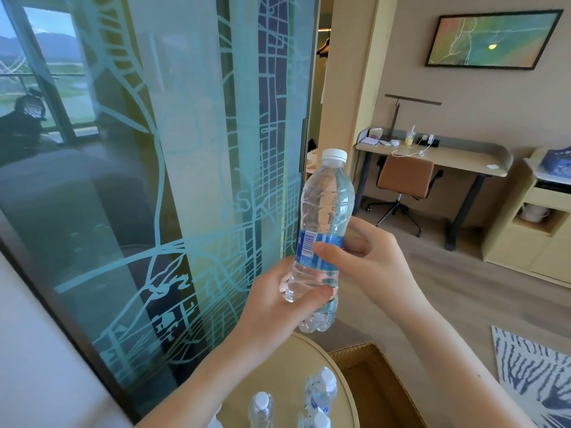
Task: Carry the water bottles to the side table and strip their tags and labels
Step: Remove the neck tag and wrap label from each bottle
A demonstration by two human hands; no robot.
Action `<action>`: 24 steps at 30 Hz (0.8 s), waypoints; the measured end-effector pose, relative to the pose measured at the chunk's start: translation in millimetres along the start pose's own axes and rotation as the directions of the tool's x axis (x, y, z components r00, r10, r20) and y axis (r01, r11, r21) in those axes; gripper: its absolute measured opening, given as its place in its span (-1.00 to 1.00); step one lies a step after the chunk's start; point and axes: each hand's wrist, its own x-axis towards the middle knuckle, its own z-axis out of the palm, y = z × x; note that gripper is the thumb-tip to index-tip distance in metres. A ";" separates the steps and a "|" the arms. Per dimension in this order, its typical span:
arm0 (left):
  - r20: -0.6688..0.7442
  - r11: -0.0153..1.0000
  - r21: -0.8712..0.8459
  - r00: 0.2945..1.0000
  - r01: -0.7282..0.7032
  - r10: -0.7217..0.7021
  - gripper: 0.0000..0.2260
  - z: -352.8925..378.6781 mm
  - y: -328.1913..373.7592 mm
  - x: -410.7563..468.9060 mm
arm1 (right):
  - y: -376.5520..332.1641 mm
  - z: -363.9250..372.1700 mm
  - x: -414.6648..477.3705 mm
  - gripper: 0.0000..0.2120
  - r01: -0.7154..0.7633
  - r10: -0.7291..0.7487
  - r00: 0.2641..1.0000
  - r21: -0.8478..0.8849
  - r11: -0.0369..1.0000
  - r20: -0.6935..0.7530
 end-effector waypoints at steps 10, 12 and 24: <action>0.044 1.000 -0.017 0.999 -0.023 0.023 -0.72 -4.3 10.3 -5.6 | 2.8 0.4 -7.9 -0.59 -0.009 0.009 1.000 0.115 0.993 0.008; 0.057 0.999 -0.043 0.998 -0.020 0.022 -0.72 -5.9 10.1 -6.2 | 2.7 0.6 -8.6 -0.58 -0.018 0.016 1.000 0.148 0.989 0.014; -0.170 0.995 0.081 0.983 -0.053 0.066 -0.72 4.2 8.4 -4.5 | 11.0 11.3 -6.3 -0.62 -0.043 0.066 0.988 0.156 0.987 -0.142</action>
